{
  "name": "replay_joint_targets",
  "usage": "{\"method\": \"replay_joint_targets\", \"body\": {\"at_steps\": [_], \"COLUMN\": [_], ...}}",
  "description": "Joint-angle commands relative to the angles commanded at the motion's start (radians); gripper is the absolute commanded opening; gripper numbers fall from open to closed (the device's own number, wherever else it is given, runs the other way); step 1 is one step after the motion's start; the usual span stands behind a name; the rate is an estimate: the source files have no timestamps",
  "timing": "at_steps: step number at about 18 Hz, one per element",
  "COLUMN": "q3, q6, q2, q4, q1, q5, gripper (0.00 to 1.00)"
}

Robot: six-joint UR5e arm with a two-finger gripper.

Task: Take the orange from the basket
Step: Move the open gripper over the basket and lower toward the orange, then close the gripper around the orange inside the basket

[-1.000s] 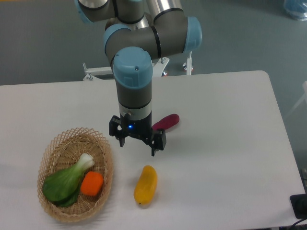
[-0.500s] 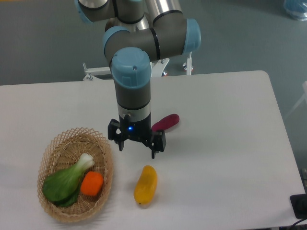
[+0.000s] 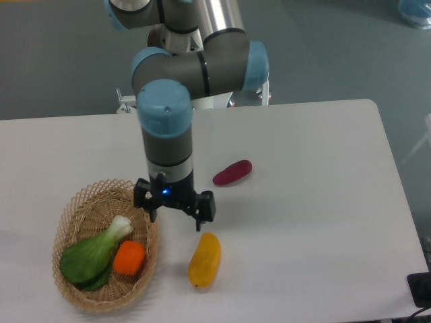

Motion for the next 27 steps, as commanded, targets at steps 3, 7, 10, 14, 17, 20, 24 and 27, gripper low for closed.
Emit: {"method": "replay_joint_targets", "body": {"at_steps": [3,7,10,14,17,20,24,27], "q3": [0.002,0.017,0.047,0.054,0.055,0.054,0.052,0.052], "q6": [-0.02,-0.058,-0.046,0.012,0.03,0.043,0.044,0.044], "q2": [-0.026,-0.08,-0.138,-0.175,-0.186,-0.205,-0.216,-0.222], "q4": [0.003,0.057,0.066,0.069,0.069,0.068,0.066,0.066], "q1": [-0.034,-0.075,-0.097,-0.12,-0.126,-0.133,-0.134,-0.135], "q5": [0.003,0.005,0.009,0.032,0.032,0.034,0.035,0.04], "gripper": [1.0,1.0,1.0,1.0,1.0,1.0,1.0,1.0]}}
